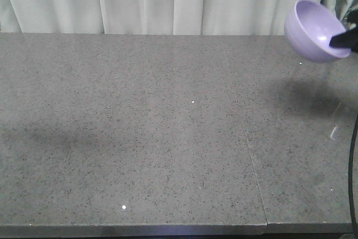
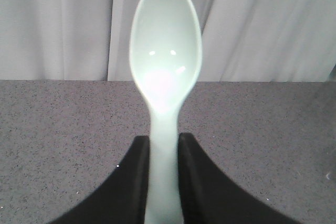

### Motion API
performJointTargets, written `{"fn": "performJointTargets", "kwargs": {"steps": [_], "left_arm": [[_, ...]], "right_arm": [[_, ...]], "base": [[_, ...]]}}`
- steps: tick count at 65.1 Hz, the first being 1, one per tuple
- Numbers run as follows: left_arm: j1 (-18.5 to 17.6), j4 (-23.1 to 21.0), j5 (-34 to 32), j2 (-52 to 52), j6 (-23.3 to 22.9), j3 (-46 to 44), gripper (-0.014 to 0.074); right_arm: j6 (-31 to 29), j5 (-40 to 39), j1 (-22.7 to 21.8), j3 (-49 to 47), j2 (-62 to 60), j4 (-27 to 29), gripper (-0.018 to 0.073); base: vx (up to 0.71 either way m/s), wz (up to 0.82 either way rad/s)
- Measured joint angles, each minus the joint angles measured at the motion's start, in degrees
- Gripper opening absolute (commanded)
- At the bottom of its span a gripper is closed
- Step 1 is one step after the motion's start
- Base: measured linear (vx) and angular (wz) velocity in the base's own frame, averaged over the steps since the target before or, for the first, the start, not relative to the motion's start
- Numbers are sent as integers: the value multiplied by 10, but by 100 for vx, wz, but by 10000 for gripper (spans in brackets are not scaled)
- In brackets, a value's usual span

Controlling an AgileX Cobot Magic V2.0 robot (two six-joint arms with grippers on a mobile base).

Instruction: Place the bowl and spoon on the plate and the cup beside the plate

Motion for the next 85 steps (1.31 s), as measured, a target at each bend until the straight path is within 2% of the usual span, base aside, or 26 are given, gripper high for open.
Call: {"fn": "performJointTargets", "kwargs": {"steps": [9,19,32,52,85], "left_arm": [[0,0,1,0,0,0,-7],[0,0,2,0,0,0,-7],[0,0,4,0,0,0,-7],[0,0,4,0,0,0,-7],[0,0,4,0,0,0,-7]], "right_arm": [[-45,34,1,-4,-74,84,-5],[-52,51,1,-4,-126,112,-5],[-53,129,1,-4,-176,140,-5],[-57,149,1,-4,-220,147,-5],[-57,151,1,-4,-226,147,-5]], "base": [[0,0],[0,0],[0,0],[0,0],[0,0]]}}
